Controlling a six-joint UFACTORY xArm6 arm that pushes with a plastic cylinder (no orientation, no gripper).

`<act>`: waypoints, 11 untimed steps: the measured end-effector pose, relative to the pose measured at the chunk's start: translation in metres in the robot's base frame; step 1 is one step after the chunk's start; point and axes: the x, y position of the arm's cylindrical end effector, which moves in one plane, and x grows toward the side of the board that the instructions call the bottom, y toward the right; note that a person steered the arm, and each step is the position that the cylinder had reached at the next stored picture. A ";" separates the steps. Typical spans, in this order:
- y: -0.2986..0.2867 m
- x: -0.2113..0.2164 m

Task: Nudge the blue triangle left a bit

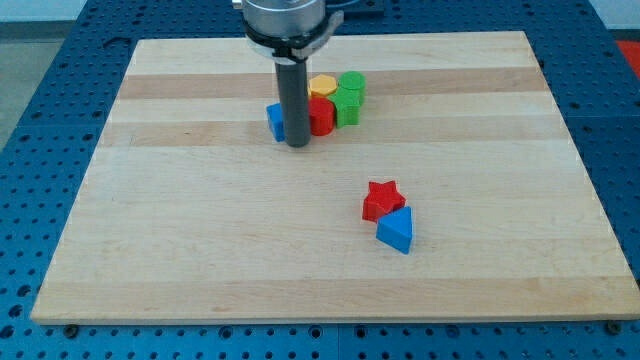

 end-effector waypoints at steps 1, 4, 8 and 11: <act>-0.002 -0.002; 0.146 0.020; 0.108 0.170; 0.078 0.181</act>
